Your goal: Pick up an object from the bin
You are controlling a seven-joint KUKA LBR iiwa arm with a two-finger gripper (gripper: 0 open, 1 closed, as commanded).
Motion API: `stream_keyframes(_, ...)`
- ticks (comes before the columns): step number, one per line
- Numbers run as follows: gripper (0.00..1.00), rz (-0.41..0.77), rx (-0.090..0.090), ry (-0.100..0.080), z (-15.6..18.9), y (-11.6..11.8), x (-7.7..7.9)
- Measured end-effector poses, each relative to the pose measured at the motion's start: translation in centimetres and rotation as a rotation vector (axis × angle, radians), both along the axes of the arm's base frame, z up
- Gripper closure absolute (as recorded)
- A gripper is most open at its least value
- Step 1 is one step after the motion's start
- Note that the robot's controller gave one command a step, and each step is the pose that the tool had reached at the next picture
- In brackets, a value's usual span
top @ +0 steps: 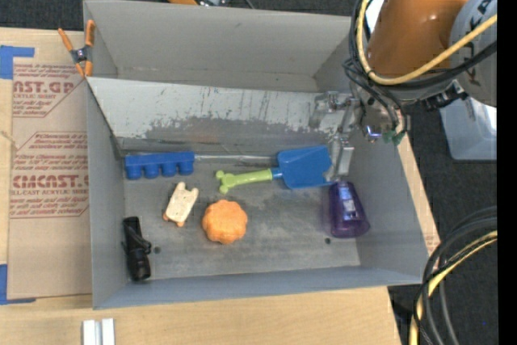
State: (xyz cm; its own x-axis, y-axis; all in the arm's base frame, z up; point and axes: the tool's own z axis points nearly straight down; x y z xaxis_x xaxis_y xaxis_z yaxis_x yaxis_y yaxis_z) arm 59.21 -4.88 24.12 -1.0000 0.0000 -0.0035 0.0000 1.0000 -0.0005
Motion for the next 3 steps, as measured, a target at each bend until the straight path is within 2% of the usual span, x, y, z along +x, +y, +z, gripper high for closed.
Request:
stream_keyframes(1, 0.00, -0.221, 0.003, -0.002, -12.3, -0.7, -0.1)
stream_keyframes(2, 0.00, -0.328, 0.003, -0.010, -17.1, -1.9, -0.1)
stream_keyframes(3, 0.00, -0.386, 0.006, -0.008, -17.1, -2.2, -0.9)
